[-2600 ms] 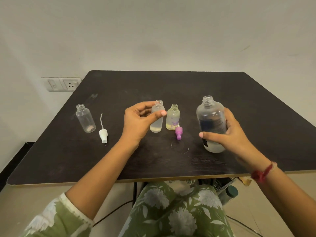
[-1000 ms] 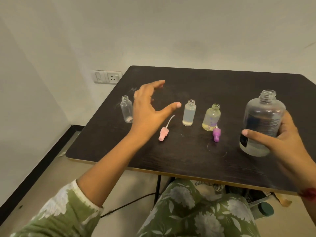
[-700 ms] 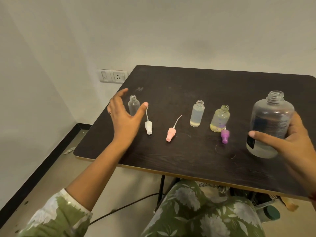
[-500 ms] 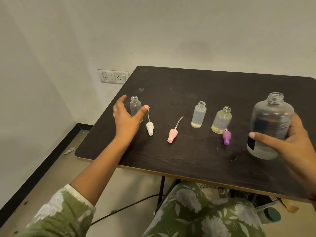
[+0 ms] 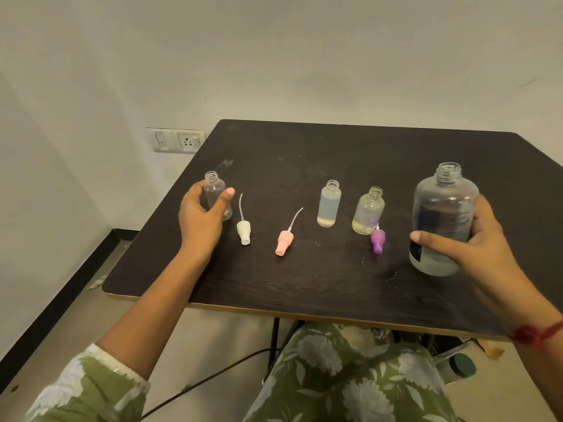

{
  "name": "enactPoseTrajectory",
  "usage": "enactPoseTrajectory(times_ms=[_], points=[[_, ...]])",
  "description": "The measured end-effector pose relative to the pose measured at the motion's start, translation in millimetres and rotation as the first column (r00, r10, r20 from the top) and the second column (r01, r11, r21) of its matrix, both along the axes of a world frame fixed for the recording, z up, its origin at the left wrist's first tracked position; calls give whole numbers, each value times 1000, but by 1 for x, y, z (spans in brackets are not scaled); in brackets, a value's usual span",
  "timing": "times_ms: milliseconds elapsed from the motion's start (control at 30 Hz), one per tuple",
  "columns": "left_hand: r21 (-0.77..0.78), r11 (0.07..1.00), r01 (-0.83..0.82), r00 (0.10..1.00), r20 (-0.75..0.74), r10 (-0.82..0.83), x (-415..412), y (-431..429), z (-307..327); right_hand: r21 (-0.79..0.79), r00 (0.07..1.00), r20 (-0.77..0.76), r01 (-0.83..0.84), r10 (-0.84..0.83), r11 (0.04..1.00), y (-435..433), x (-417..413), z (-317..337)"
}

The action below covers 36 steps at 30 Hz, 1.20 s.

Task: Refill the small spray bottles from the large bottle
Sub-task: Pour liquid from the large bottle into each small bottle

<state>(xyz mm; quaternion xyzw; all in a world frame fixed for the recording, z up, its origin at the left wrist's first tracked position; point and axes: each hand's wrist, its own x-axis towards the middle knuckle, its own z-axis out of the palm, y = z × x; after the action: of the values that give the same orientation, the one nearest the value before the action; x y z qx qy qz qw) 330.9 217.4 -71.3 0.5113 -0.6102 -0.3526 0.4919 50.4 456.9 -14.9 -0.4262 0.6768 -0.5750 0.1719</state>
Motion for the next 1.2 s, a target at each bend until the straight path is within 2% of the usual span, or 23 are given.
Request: enactPoseTrajectory(times_ms=[200,367,500,667,867,1033,1200], points=[[-68,972,226,968,-94,-232,-14,43,25,-14,1000,6,-5,5,1000,3,-2,0],[-76,889,451,883,-109,-457,-43,83,36,-10,1000,4,-26,26,1000,6,-2,0],[-43,822,567,816,-103,-569,-72,104,31,25,995,-59,-84,86,996,10,5,4],[-38,790,612,784,-99,-612,-99,118,29,107,960,-239,-120,142,987,17,5,12],[-87,755,649,749,-96,-655,-119,125,31,166,893,-441,-20,93,986,22,-13,17],[-92,737,670,729,-108,-676,-123,132,37,198,759,-647,76,72,977,23,-23,26],[-76,744,664,739,-87,-668,-123,133,38,205,637,-767,130,76,970,21,-28,29]])
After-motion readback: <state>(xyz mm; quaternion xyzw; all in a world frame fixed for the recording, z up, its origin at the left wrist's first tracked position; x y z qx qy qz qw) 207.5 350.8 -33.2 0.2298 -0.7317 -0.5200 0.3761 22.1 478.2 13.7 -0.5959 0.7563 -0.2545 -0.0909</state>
